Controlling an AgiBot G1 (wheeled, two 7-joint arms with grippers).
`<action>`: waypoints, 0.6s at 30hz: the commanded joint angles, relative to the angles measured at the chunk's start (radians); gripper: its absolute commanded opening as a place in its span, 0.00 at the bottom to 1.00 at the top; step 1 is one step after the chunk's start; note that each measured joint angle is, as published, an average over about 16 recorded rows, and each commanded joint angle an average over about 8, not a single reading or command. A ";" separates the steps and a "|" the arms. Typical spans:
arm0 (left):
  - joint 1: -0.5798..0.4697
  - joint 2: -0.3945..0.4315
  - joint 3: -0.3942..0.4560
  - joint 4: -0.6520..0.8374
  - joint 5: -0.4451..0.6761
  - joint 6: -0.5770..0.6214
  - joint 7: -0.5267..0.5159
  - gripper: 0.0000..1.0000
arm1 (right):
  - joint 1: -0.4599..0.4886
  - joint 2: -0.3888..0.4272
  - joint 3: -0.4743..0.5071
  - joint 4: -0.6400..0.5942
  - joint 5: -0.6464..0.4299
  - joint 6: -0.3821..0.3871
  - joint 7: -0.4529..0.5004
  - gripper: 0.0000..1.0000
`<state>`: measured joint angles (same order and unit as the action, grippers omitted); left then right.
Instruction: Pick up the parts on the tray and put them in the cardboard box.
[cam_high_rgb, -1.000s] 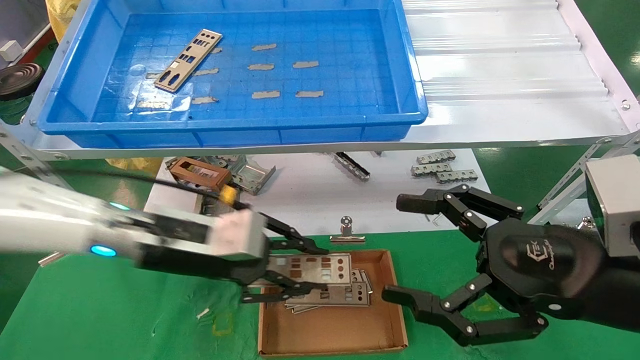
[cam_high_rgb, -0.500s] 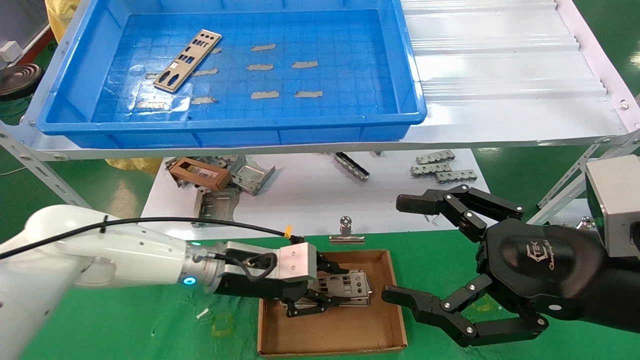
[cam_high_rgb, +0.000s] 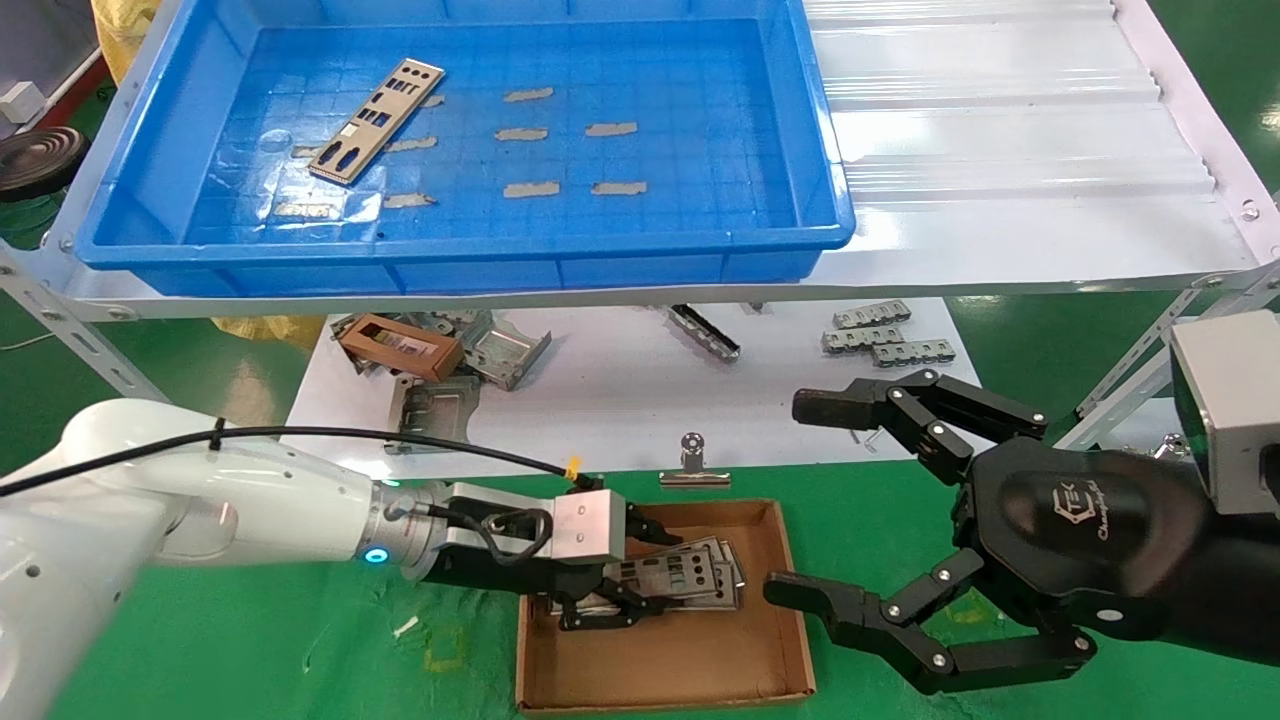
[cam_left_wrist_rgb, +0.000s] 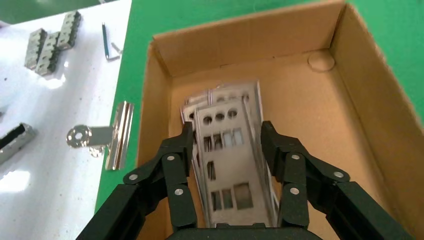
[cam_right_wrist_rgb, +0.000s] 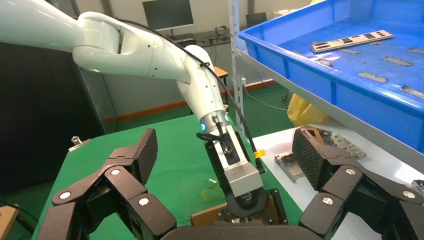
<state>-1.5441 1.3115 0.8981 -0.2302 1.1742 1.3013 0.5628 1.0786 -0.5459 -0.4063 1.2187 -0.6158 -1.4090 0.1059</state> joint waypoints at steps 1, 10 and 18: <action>-0.003 0.004 -0.002 0.017 -0.003 0.006 0.009 1.00 | 0.000 0.000 0.000 0.000 0.000 0.000 0.000 1.00; -0.013 -0.020 -0.038 0.058 -0.068 0.130 0.016 1.00 | 0.000 0.000 0.000 0.000 0.000 0.000 0.000 1.00; 0.051 -0.069 -0.092 0.067 -0.183 0.298 -0.051 1.00 | 0.000 0.000 0.000 0.000 0.000 0.000 0.000 1.00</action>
<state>-1.4992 1.2476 0.8139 -0.1672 1.0047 1.5731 0.5197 1.0785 -0.5459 -0.4062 1.2186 -0.6158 -1.4089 0.1059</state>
